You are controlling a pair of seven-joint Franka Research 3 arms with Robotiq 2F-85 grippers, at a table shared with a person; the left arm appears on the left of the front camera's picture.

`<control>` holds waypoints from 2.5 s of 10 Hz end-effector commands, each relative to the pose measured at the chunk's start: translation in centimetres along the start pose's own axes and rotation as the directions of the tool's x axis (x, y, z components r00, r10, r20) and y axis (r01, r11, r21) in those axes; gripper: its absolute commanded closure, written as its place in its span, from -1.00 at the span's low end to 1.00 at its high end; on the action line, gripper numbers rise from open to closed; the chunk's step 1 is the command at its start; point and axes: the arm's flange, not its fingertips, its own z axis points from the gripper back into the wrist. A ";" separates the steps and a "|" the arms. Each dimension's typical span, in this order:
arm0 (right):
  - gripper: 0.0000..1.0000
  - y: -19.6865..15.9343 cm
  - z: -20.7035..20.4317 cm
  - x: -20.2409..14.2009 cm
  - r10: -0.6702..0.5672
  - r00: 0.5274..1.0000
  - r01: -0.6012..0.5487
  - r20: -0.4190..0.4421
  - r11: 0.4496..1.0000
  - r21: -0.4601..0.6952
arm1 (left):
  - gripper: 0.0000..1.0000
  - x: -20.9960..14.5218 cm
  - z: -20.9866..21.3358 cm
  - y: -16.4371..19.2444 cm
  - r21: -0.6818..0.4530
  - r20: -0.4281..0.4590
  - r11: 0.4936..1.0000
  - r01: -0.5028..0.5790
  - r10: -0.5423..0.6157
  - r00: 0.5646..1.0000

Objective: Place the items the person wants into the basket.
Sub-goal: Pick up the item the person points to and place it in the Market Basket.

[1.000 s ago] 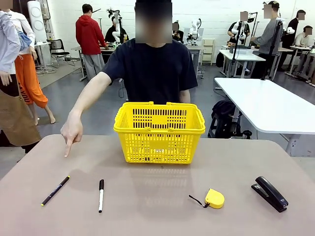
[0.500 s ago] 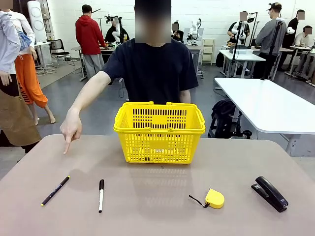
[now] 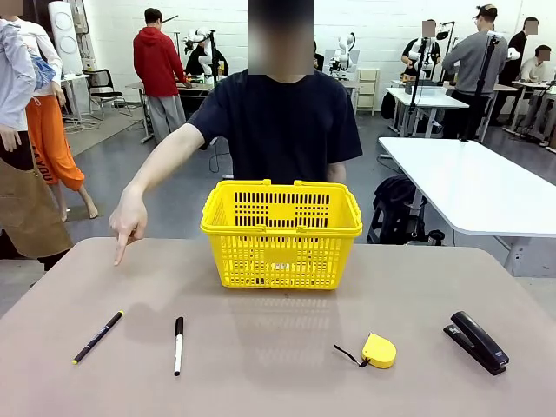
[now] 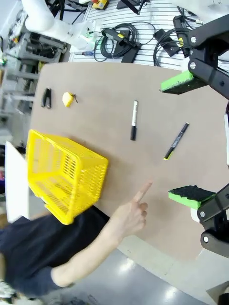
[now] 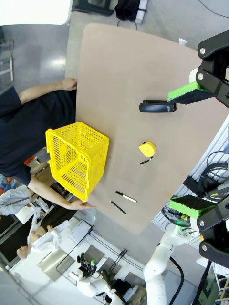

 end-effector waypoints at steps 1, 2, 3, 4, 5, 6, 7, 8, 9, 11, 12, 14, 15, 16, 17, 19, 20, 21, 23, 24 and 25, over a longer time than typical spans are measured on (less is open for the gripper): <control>-1.00 0.0 0.0 0.2 0.010 1.000 -0.010 0.017 1.000 0.018 | -1.00 2.1 -2.4 -0.7 0.096 -0.194 0.988 -0.120 0.137 0.971; -1.00 0.0 0.0 0.2 0.010 1.000 -0.010 0.017 1.000 0.018 | -1.00 3.2 -4.1 -1.4 0.128 -0.287 0.978 -0.164 0.195 0.938; -1.00 0.0 0.0 0.2 0.010 1.000 -0.010 0.017 1.000 0.018 | -1.00 4.2 -6.1 -2.3 0.172 -0.356 0.964 -0.204 0.254 0.899; -1.00 0.0 0.0 0.2 0.010 1.000 -0.010 0.017 1.000 0.018 | -1.00 5.4 -8.1 -2.8 0.256 -0.405 0.931 -0.261 0.348 0.846; -1.00 0.0 0.0 0.2 0.010 1.000 -0.010 0.017 1.000 0.018 | -1.00 6.2 -10.4 -3.4 0.348 -0.426 0.887 -0.304 0.438 0.791; -1.00 0.0 0.0 0.2 0.010 1.000 -0.010 0.017 1.000 0.018 | -1.00 6.7 -13.0 -4.0 0.443 -0.430 0.834 -0.329 0.520 0.738; -1.00 0.0 0.0 0.2 0.010 1.000 -0.010 0.017 1.000 0.018 | -1.00 7.1 -15.0 -3.5 0.506 -0.431 0.786 -0.356 0.587 0.685; -1.00 0.0 0.0 0.2 0.010 1.000 -0.010 0.017 1.000 0.018 | -1.00 6.9 -17.3 -2.8 0.548 -0.450 0.745 -0.379 0.645 0.617; -1.00 0.0 0.0 0.2 0.010 1.000 -0.010 0.017 1.000 0.018 | -1.00 6.1 -19.9 -2.4 0.572 -0.469 0.720 -0.394 0.681 0.563; -1.00 0.0 0.0 0.2 0.010 1.000 -0.010 0.017 1.000 0.018 | -1.00 4.4 -23.7 -0.6 0.642 -0.465 0.664 -0.383 0.735 0.494; -1.00 0.0 0.0 0.2 0.010 1.000 -0.010 0.017 1.000 0.018 | -1.00 3.7 -24.7 0.0 0.654 -0.453 0.642 -0.400 0.756 0.473; -1.00 0.0 0.0 0.2 0.010 1.000 -0.010 0.017 1.000 0.018 | -1.00 3.7 -24.0 0.1 0.538 -0.494 0.669 -0.512 0.743 0.452; -1.00 0.0 0.0 0.2 0.010 1.000 -0.010 0.017 1.000 0.018 | -1.00 2.7 -25.3 -0.3 0.633 -0.467 0.655 -0.414 0.749 0.470; -1.00 0.0 0.0 0.2 0.010 1.000 -0.010 0.017 1.000 0.018 | -1.00 2.7 -25.3 -0.3 0.633 -0.467 0.655 -0.414 0.749 0.470; -1.00 0.0 0.0 0.2 0.010 1.000 -0.010 0.017 1.000 0.018 | -1.00 2.7 -25.3 -0.3 0.633 -0.467 0.655 -0.414 0.749 0.470; -1.00 0.0 0.0 0.2 0.010 1.000 -0.010 0.017 1.000 0.018 | -1.00 2.7 -25.3 0.0 0.612 -0.477 0.660 -0.435 0.747 0.463; -1.00 0.0 0.0 0.2 0.010 1.000 -0.010 0.017 1.000 0.018 | -1.00 0.8 -27.6 -0.1 0.622 -0.509 0.685 -0.380 0.722 0.468; -1.00 0.0 0.0 0.2 0.010 1.000 -0.010 0.017 1.000 0.018 | -1.00 -1.0 -29.7 -0.7 0.615 -0.535 0.705 -0.354 0.702 0.470; -1.00 0.0 0.0 0.2 0.010 1.000 -0.010 0.017 1.000 0.018 | -1.00 -2.8 -31.7 -0.8 0.613 -0.563 0.724 -0.317 0.681 0.469; -1.00 0.0 0.0 0.2 0.010 1.000 -0.010 0.017 1.000 0.018 | -1.00 -4.3 -32.7 -1.7 0.620 -0.552 0.718 -0.316 0.685 0.475; -1.00 0.0 0.0 0.2 0.010 1.000 -0.010 0.017 1.000 0.018 | -1.00 -5.7 -33.7 -2.1 0.610 -0.560 0.723 -0.323 0.682 0.470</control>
